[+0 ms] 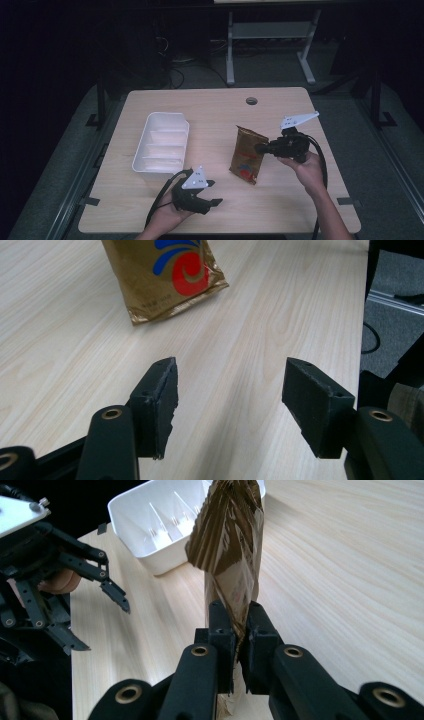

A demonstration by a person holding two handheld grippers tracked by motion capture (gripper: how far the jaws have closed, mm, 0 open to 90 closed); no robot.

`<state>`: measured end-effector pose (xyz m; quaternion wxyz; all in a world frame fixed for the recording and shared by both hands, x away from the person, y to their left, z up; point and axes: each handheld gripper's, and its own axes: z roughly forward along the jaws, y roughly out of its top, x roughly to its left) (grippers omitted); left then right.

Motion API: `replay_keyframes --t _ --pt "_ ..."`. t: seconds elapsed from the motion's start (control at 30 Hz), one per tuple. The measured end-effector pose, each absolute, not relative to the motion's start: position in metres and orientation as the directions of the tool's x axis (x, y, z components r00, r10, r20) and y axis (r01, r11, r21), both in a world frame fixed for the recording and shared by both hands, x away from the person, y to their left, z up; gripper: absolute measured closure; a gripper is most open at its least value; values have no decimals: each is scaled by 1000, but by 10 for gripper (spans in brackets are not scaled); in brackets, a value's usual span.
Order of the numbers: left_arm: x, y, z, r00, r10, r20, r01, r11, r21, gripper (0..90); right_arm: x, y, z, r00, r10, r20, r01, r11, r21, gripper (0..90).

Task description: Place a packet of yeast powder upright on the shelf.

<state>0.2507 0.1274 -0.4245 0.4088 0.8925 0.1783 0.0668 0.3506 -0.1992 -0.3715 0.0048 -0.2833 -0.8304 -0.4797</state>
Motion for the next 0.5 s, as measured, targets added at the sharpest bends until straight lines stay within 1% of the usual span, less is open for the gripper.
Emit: replay_keyframes --t 0.3,0.5 --pt "250 137 -422 924 382 -21 263 -595 760 349 371 -186 -361 -839 470 276 477 387 789 843" --pt "249 142 -421 921 389 -16 262 -589 764 344 387 -169 -350 -850 459 260 460 404 791 844"
